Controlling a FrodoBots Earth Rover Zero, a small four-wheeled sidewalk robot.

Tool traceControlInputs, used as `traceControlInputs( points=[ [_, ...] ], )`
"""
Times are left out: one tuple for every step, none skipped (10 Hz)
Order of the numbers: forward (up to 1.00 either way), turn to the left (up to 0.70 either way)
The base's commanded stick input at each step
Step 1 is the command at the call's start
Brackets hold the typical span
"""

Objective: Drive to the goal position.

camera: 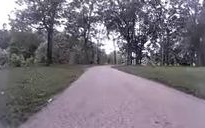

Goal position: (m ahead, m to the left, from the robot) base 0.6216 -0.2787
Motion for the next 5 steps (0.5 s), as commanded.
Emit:
traceControlInputs(
  points=[
    [0.70, 0.00],
    [0.70, 0.00],
    [0.70, 0.00],
    [0.70, 0.00],
    [0.70, 0.00]
  ],
)
